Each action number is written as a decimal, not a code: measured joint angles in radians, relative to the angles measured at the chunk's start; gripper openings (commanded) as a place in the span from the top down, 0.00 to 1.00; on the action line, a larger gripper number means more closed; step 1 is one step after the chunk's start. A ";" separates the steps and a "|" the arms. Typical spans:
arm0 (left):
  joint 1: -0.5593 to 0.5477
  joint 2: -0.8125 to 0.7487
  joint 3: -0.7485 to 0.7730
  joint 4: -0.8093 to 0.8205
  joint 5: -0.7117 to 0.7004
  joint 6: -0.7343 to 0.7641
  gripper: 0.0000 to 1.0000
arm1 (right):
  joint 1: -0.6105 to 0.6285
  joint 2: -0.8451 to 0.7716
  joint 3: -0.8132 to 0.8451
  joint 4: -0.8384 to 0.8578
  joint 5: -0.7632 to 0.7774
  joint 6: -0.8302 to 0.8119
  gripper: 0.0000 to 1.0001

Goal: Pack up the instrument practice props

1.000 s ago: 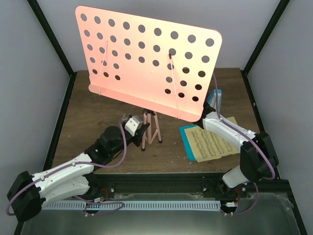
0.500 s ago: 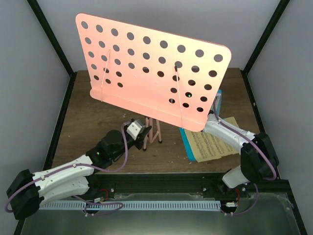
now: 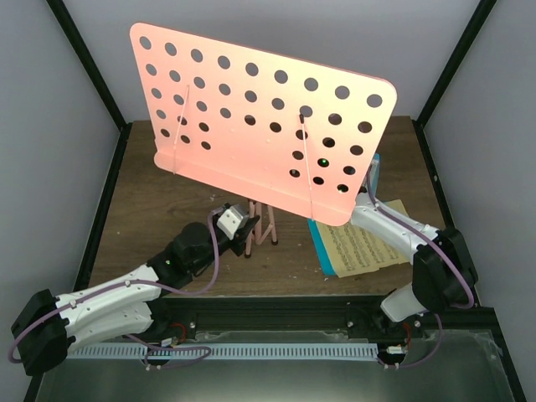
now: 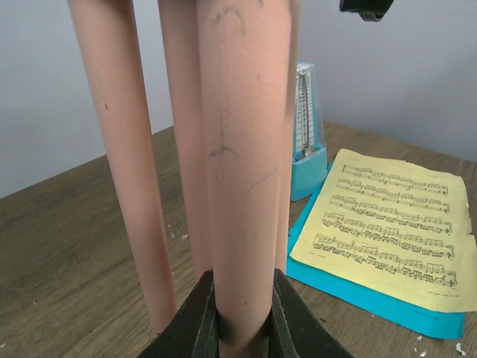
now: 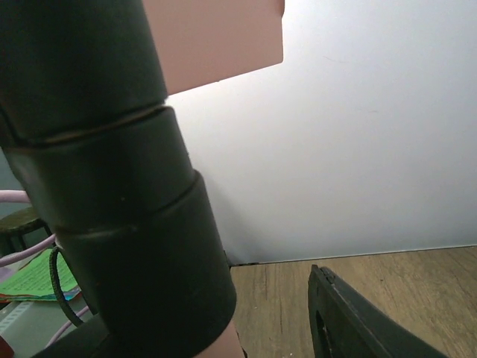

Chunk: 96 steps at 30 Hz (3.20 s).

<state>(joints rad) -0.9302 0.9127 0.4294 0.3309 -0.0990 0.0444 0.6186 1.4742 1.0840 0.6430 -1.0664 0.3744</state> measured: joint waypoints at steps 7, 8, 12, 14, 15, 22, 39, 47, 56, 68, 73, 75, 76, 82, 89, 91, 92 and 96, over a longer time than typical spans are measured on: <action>0.000 0.000 0.001 -0.002 -0.004 -0.006 1.00 | 0.000 -0.005 0.030 -0.014 -0.003 0.002 0.43; 0.000 0.000 0.001 -0.003 -0.004 -0.006 1.00 | 0.000 -0.011 0.035 -0.013 -0.003 0.002 0.43; 0.000 0.000 0.002 -0.004 -0.005 -0.006 1.00 | -0.002 -0.026 0.038 -0.024 -0.011 -0.003 0.53; 0.000 0.000 0.002 -0.005 -0.005 -0.008 1.00 | -0.002 -0.027 0.039 -0.029 -0.010 -0.004 0.56; 0.000 0.000 0.003 -0.005 -0.006 -0.008 1.00 | -0.002 -0.027 0.040 -0.031 -0.010 -0.003 0.56; 0.000 0.001 0.009 -0.015 -0.010 -0.016 0.98 | -0.002 -0.027 0.047 -0.037 -0.004 -0.047 0.90; 0.001 -0.201 0.039 -0.294 -0.029 -0.153 0.00 | -0.005 -0.042 0.026 -0.029 0.023 -0.063 0.99; 0.120 -0.154 0.055 -0.291 0.100 -0.225 0.00 | -0.005 -0.042 0.025 -0.031 0.050 -0.056 0.99; 0.143 -0.054 0.061 -0.174 0.167 -0.171 0.00 | -0.005 -0.042 0.025 -0.040 0.120 -0.042 0.99; 0.067 0.165 0.061 0.116 0.092 -0.120 0.00 | -0.006 -0.042 -0.001 0.010 0.188 -0.003 0.99; 0.023 0.254 0.065 0.209 -0.044 -0.111 0.00 | -0.006 -0.042 -0.012 0.032 0.209 0.010 0.99; 0.011 0.296 0.074 0.238 -0.094 -0.110 0.00 | -0.006 -0.046 -0.025 0.050 0.226 0.014 0.99; 0.005 0.312 0.080 0.254 -0.115 -0.109 0.03 | -0.008 -0.049 -0.032 0.056 0.235 0.015 0.99; -0.018 0.394 0.111 0.334 -0.224 -0.091 0.29 | -0.016 -0.067 -0.063 0.078 0.298 0.030 0.99; -0.029 0.407 0.113 0.346 -0.264 -0.065 0.60 | -0.015 -0.086 -0.089 0.084 0.345 0.041 0.99; -0.031 0.396 0.113 0.330 -0.270 -0.059 0.67 | -0.014 -0.088 -0.090 0.081 0.362 0.050 0.99; -0.031 0.388 0.113 0.317 -0.273 -0.058 0.72 | -0.014 -0.088 -0.090 0.078 0.368 0.055 0.99; -0.031 0.306 0.109 0.187 -0.277 -0.055 0.84 | -0.010 -0.088 -0.090 0.049 0.404 0.097 0.99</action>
<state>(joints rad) -0.9607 1.2182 0.5388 0.5182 -0.3756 -0.0101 0.6086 1.3865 0.9939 0.6922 -0.6624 0.4717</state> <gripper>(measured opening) 0.460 0.254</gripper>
